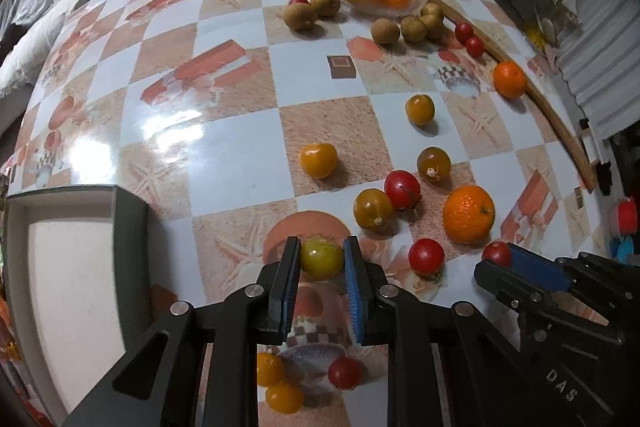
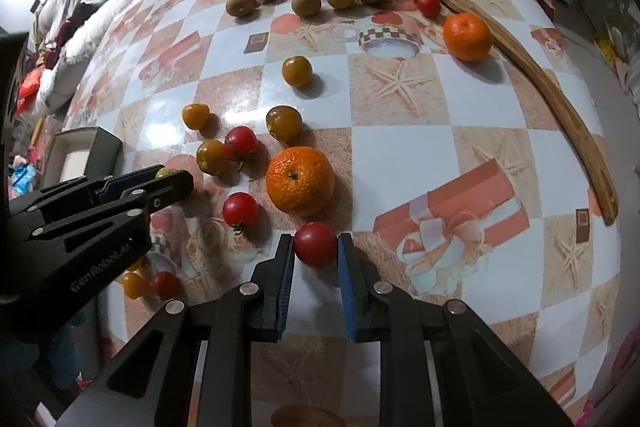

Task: Organize fruits
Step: 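Grasp a yellow cherry tomato with the left tool while the right grasps a red one, then carry both tomatoes into the white tray and open both tools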

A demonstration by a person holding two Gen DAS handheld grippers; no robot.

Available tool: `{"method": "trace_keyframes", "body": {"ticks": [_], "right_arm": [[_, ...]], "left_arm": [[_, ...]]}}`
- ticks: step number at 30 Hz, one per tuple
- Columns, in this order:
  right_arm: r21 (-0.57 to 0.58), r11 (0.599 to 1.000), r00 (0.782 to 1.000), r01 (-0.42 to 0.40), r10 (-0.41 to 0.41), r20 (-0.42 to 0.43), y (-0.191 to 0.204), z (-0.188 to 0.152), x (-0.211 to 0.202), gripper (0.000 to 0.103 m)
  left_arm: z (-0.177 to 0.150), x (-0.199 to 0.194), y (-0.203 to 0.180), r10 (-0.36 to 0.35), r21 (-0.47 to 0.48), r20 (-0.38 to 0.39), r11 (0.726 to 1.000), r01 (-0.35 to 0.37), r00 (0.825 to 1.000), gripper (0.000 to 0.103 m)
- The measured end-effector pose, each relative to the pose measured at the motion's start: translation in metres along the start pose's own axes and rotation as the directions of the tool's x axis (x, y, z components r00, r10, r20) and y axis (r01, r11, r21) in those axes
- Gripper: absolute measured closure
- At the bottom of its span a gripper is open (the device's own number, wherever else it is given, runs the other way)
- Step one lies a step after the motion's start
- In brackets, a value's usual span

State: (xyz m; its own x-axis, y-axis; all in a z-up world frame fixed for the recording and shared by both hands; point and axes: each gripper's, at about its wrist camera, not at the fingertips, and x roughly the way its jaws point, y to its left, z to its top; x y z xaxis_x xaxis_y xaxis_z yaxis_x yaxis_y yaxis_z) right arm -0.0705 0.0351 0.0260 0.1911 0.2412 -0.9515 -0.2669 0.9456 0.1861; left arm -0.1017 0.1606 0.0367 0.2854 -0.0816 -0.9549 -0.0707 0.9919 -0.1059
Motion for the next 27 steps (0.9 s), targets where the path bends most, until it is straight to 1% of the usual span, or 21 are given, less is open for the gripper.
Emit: {"method": "trace_keyframes", "body": {"ticks": [5,8,14,19,23,27], "right_arm": [[0.01,1.0,1.0,-0.022,0.022,0.006,0.004,0.001,-0.011,0.08],[0.011,0.999,0.999,-0.034,0.034,0.011,0.009,0.002,-0.017,0.08],[-0.03,0.998,0.998,-0.054,0.054,0.014,0.034,0.01,-0.021,0.08],[-0.085,0.993,0.996,-0.084,0.085,0.005,0.067,0.018,-0.02,0.08],[-0.143,0.984,0.994,-0.109,0.11,-0.003,0.1,0.023,-0.018,0.08],[-0.212,0.967,0.99,-0.139,0.139,-0.016,0.14,0.028,-0.014,0.08]], "left_arm": [[-0.006,-0.022,0.01,-0.006,-0.009,0.027,1.0,0.006,1.0,0.08],[-0.008,-0.036,0.02,-0.005,-0.035,0.044,0.999,0.006,0.999,0.08],[-0.013,-0.052,0.047,0.03,-0.075,0.067,0.997,-0.025,0.997,0.08],[-0.026,-0.063,0.08,0.063,-0.133,0.073,0.99,-0.053,0.995,0.08],[-0.039,-0.071,0.111,0.093,-0.196,0.076,0.977,-0.077,0.993,0.08],[-0.054,-0.075,0.145,0.126,-0.263,0.071,0.959,-0.103,0.99,0.08]]}}
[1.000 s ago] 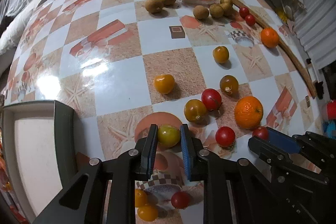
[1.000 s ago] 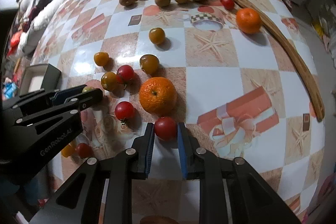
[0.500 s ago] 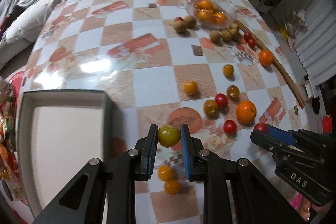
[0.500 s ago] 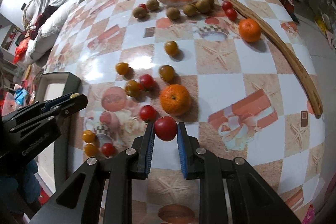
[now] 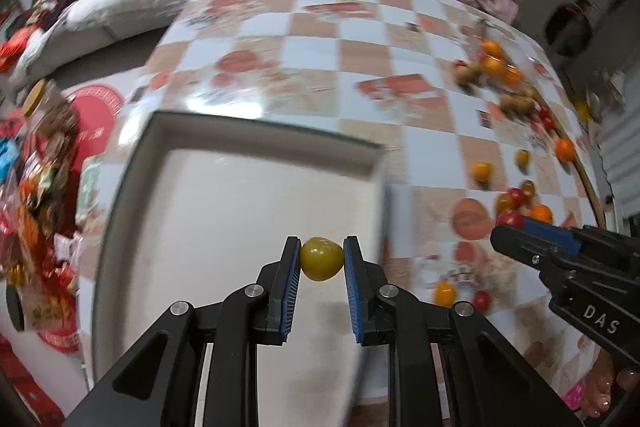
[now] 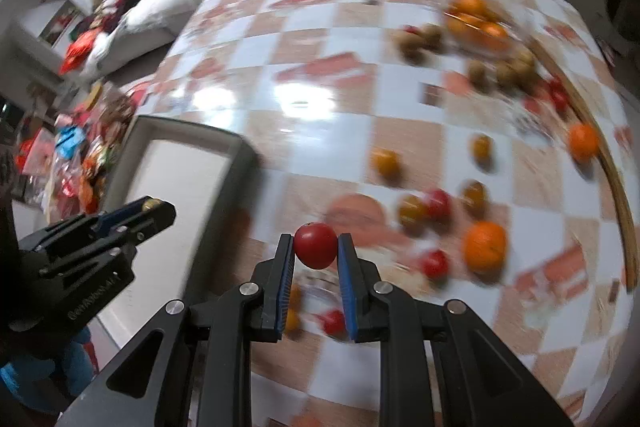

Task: Organize fruits
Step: 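Carry both tomatoes into the white tray and open both tools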

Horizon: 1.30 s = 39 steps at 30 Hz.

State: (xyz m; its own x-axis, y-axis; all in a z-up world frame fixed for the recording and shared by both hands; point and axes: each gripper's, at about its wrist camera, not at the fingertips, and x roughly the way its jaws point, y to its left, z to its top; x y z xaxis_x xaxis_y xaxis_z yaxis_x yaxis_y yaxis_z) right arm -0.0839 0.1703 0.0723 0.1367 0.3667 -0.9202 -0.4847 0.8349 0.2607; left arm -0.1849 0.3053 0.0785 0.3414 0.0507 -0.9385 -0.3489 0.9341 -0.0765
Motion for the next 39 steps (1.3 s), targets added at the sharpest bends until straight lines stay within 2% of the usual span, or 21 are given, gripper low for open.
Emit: {"method": "trace_keyframes", "body": {"ticks": [8,15,27,29,30,31,32,33,34,37,39], "right_arm": [[-0.098,0.994,0.998,-0.052,0.049,-0.034,0.064,0.023,0.031,0.08],[-0.149,0.988,0.996,-0.049,0.037,-0.081,0.097,0.036,0.068,0.08],[-0.215,0.976,0.99,0.01,-0.039,-0.135,0.113,0.042,0.109,0.079],[-0.223,0.975,0.991,0.012,-0.042,-0.13,0.114,0.042,0.109,0.078],[-0.224,0.975,0.991,0.004,-0.035,-0.132,0.115,0.041,0.109,0.073],[-0.221,0.975,0.99,-0.009,-0.022,-0.136,0.115,0.041,0.109,0.066],[-0.221,0.975,0.99,-0.013,-0.018,-0.139,0.116,0.041,0.109,0.061],[-0.225,0.974,0.99,-0.004,-0.027,-0.135,0.116,0.041,0.109,0.049],[-0.224,0.975,0.991,0.002,-0.032,-0.129,0.116,0.041,0.108,0.044],[-0.195,0.98,0.993,-0.031,0.008,-0.118,0.113,0.041,0.1,0.043],[-0.18,0.983,0.995,-0.041,0.024,-0.097,0.11,0.043,0.09,0.034]], "left_arm": [[-0.015,0.008,0.057,0.059,-0.094,-0.01,0.994,-0.06,0.998,0.08],[-0.022,0.024,0.093,0.095,-0.155,-0.03,0.983,-0.099,0.995,0.08],[-0.027,0.04,0.101,0.109,-0.117,-0.032,0.987,-0.112,0.993,0.079],[-0.028,0.04,0.101,0.12,-0.109,-0.03,0.986,-0.123,0.992,0.069],[-0.028,0.04,0.102,0.131,-0.108,-0.028,0.985,-0.133,0.991,0.041],[-0.029,0.039,0.103,0.139,-0.113,-0.019,0.984,-0.14,0.99,0.024],[-0.029,0.036,0.104,0.142,-0.117,0.001,0.983,-0.141,0.99,0.024],[-0.03,0.035,0.104,0.138,-0.113,0.005,0.984,-0.137,0.99,0.024],[-0.03,0.036,0.105,0.138,-0.105,-0.006,0.985,-0.138,0.99,0.024],[-0.03,0.039,0.107,0.142,-0.097,-0.039,0.985,-0.146,0.989,0.024],[-0.03,0.036,0.106,0.139,-0.097,-0.038,0.985,-0.142,0.99,0.024]]}}
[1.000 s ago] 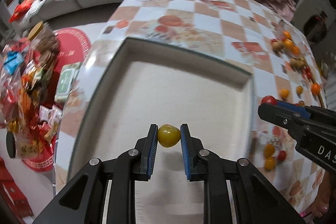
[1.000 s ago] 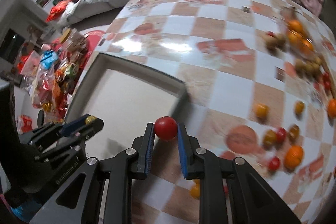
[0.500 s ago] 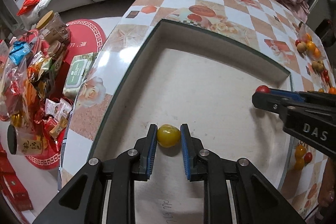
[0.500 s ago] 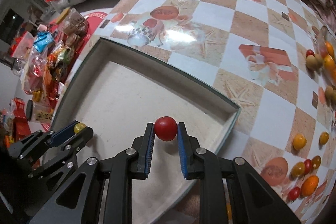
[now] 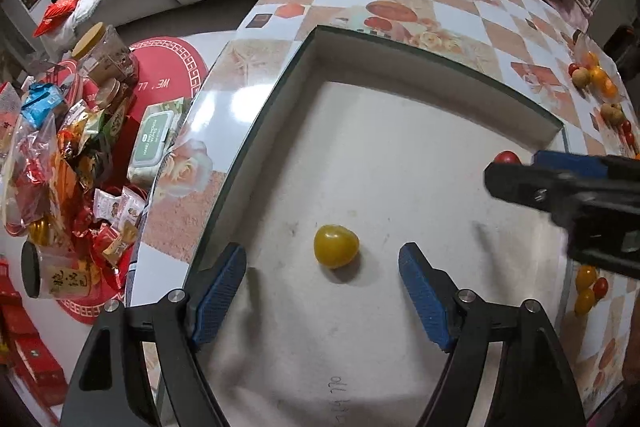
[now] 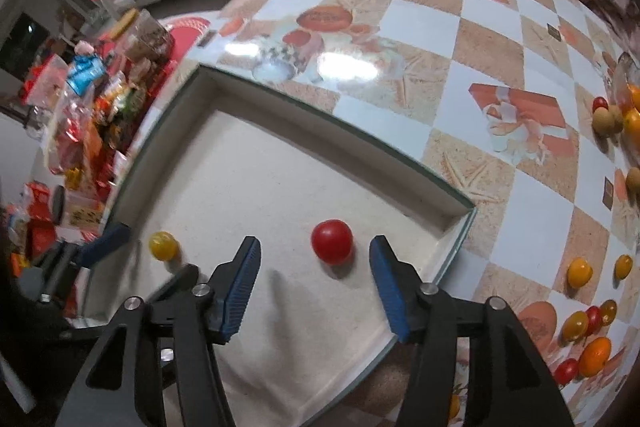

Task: Organize fruits
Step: 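Carry both tomatoes into the white tray and open both tools, then move both open tools back over the fruit on the table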

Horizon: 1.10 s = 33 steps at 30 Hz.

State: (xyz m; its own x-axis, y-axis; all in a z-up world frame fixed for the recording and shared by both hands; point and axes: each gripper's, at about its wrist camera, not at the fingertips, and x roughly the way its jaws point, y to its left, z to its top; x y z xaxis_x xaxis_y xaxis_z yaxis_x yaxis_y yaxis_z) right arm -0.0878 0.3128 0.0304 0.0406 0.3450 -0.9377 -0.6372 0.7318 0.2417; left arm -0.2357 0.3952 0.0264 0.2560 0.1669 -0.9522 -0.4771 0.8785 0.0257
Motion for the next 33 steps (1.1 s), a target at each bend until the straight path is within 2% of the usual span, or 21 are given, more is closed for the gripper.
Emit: {"method": "trace_keyframes", "body": {"ticks": [1,4,12,19,24,28,33], "right_arm": [[0.008,1.0,1.0,-0.002,0.002,0.017,-0.002,0.0,-0.007,0.03],[0.036,0.999,0.998,-0.003,0.001,0.063,-0.011,-0.006,-0.027,0.026],[0.169,0.984,0.994,0.053,-0.068,0.089,-0.064,-0.047,-0.066,0.026],[0.305,0.942,0.988,0.138,-0.153,0.026,-0.125,-0.112,-0.088,0.026],[0.375,0.912,0.985,0.165,-0.17,-0.02,-0.156,-0.144,-0.089,0.026],[0.401,0.902,0.987,0.158,-0.157,-0.035,-0.169,-0.155,-0.086,0.026],[0.412,0.901,0.99,0.135,-0.134,-0.033,-0.177,-0.157,-0.08,0.026]], "left_arm": [[0.0,-0.001,-0.001,-0.001,0.003,0.001,1.0,0.001,1.0,0.024],[0.0,-0.009,-0.011,-0.005,0.027,0.005,1.0,0.005,1.0,0.024],[-0.004,-0.043,-0.063,-0.067,0.136,0.049,0.989,0.06,0.997,0.024],[-0.019,-0.069,-0.122,-0.149,0.243,0.044,0.961,0.134,0.988,0.024],[-0.033,-0.076,-0.16,-0.179,0.302,0.024,0.939,0.163,0.984,0.024],[-0.042,-0.069,-0.182,-0.179,0.31,-0.013,0.935,0.174,0.984,0.024],[-0.05,-0.05,-0.196,-0.145,0.276,-0.045,0.949,0.152,0.988,0.024]]}}
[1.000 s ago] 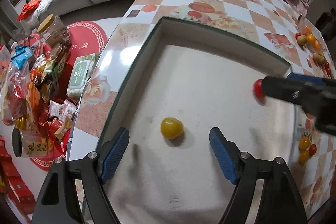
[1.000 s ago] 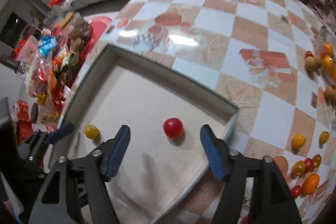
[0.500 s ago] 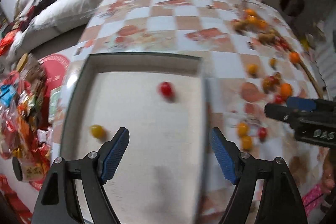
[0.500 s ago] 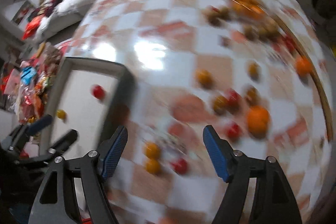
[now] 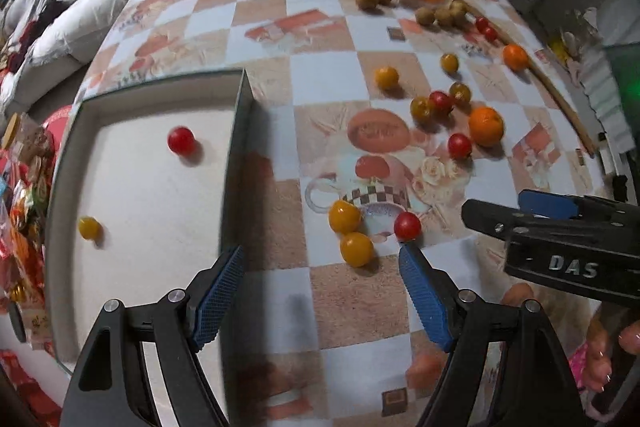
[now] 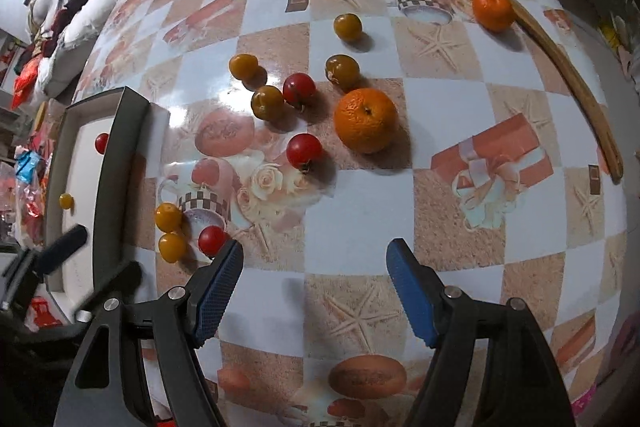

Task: Organize fruits
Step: 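Move both open tools back over the fruit on the table, then grasp an orange cherry tomato with the left tool while the right grasps a red one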

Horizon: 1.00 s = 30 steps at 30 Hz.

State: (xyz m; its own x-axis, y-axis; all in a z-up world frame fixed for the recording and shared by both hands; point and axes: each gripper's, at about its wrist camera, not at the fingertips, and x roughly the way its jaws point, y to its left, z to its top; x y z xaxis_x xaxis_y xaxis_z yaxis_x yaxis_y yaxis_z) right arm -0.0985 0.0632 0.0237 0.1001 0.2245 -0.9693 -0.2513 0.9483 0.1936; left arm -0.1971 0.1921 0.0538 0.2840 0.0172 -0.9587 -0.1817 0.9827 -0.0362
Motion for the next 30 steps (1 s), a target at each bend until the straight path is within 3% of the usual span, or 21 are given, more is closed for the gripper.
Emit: {"method": "trace_keyframes", "body": {"ticks": [5,9,12,18,20,22,23,26,30], "right_arm": [[-0.008,1.0,1.0,-0.009,0.01,0.003,-0.001,0.006,0.006,0.026],[-0.034,0.999,1.0,-0.011,0.011,0.007,0.003,0.014,0.014,0.039],[-0.059,0.998,0.999,-0.002,0.004,0.031,0.008,0.021,0.015,0.042],[-0.092,0.996,0.998,-0.005,0.01,0.055,0.018,0.035,0.019,0.051],[-0.102,0.995,0.998,0.002,0.004,0.06,0.021,0.039,0.02,0.059],[-0.109,0.994,0.998,0.012,-0.005,0.06,0.023,0.042,0.022,0.079],[-0.108,0.994,0.998,0.008,-0.002,0.058,0.023,0.043,0.022,0.081],[-0.098,0.995,0.998,-0.004,0.01,0.063,0.021,0.042,0.02,0.081],[-0.085,0.996,0.998,-0.029,0.034,0.056,0.015,0.036,0.016,0.081]], "left_arm": [[-0.006,0.022,-0.002,0.033,-0.033,-0.04,0.999,-0.034,0.999,0.024],[-0.009,0.034,0.0,0.039,-0.064,-0.065,0.997,-0.043,0.997,0.024],[-0.008,0.038,0.0,0.038,-0.08,-0.066,0.996,-0.044,0.997,0.024],[-0.002,0.04,-0.004,0.044,-0.094,-0.067,0.994,-0.05,0.997,0.036],[-0.001,0.039,-0.005,0.04,-0.095,-0.065,0.994,-0.046,0.997,0.044],[-0.001,0.037,-0.006,0.029,-0.09,-0.062,0.995,-0.035,0.998,0.054],[-0.001,0.037,-0.007,0.021,-0.089,-0.062,0.996,-0.027,0.998,0.057],[-0.001,0.033,-0.007,-0.036,-0.087,-0.065,0.996,0.03,0.997,0.079],[-0.003,0.032,-0.004,-0.076,-0.097,-0.072,0.993,0.069,0.995,0.081]]}}
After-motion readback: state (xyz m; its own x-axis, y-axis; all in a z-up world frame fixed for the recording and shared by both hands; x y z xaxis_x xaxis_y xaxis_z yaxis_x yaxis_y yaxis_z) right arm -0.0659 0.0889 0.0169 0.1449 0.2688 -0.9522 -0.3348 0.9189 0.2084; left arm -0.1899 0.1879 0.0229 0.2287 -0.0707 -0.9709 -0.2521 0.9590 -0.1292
